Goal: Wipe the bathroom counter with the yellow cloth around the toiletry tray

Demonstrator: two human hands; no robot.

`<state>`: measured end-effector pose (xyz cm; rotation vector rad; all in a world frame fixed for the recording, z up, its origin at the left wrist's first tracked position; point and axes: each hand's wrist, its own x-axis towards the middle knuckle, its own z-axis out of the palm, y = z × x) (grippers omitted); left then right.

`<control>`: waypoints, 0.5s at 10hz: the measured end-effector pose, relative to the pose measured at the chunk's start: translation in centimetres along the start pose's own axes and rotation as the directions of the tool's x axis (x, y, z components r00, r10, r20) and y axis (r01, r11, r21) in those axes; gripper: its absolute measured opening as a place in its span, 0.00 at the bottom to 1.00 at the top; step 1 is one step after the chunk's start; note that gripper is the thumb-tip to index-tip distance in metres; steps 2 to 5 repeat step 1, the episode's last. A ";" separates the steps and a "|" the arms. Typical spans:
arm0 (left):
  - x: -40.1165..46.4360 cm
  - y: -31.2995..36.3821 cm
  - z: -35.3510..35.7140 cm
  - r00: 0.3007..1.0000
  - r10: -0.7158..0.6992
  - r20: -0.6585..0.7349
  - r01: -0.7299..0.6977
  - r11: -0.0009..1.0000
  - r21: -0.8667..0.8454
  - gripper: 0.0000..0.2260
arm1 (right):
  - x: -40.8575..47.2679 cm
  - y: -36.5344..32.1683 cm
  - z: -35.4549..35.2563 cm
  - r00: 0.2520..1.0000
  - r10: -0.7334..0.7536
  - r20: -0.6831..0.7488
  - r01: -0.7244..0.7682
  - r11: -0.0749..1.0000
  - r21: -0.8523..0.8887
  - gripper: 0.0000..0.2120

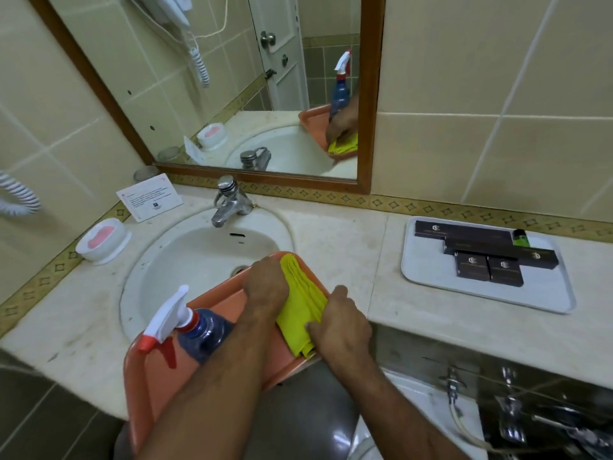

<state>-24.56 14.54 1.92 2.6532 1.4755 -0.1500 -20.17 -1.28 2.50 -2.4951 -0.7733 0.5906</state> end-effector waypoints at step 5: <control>-1.4 1.9 -1.0 0.986 0.036 -0.160 0.005 0.968 0.250 0.16 | -0.6 1.4 -0.9 0.991 -0.113 -0.071 0.097 0.974 -0.205 0.35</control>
